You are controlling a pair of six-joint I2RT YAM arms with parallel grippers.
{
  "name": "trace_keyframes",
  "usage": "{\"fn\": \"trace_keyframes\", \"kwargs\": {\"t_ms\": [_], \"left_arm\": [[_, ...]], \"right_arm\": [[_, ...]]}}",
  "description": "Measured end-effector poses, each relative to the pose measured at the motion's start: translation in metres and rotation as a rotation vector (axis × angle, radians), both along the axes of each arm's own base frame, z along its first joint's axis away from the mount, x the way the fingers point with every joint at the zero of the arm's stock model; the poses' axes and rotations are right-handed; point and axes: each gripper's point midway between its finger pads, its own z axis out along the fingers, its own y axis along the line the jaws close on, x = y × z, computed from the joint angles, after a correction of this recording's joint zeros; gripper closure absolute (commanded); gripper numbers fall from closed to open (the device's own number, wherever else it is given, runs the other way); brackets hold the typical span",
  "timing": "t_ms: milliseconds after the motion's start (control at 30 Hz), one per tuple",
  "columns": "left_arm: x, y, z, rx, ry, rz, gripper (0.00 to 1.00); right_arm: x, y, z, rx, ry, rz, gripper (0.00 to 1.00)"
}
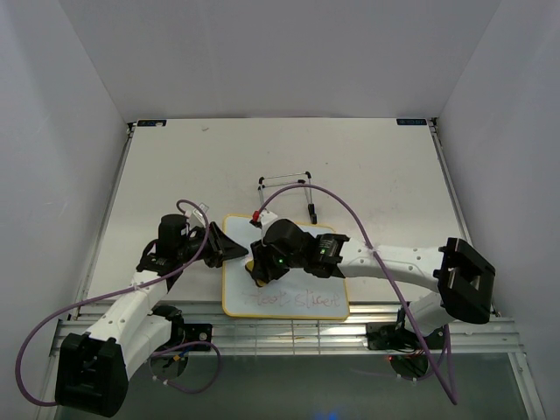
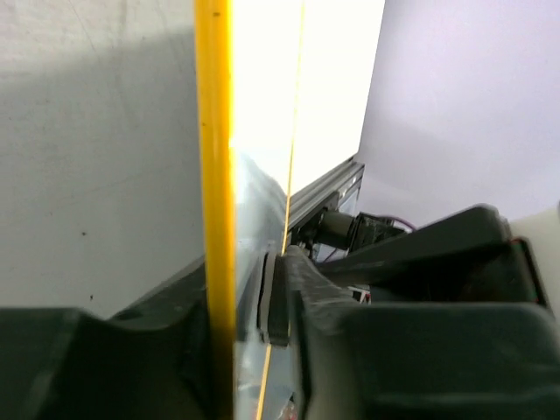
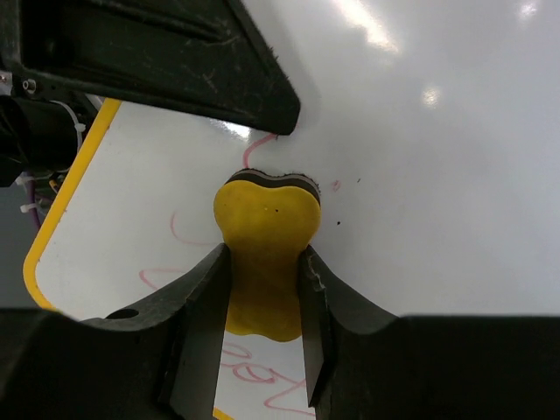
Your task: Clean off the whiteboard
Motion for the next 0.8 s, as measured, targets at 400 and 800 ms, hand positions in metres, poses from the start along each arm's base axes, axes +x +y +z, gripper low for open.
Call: {"fn": "trace_keyframes", "kwargs": {"t_ms": [400, 800], "left_arm": [[0.013, 0.002, 0.008, 0.004, -0.076, 0.034, 0.94], [0.017, 0.005, 0.011, 0.006, -0.098, 0.07, 1.0]], "right_arm": [[-0.018, 0.006, 0.005, 0.03, 0.011, 0.059, 0.76], [-0.008, 0.01, 0.008, 0.006, -0.026, 0.036, 0.75]]}}
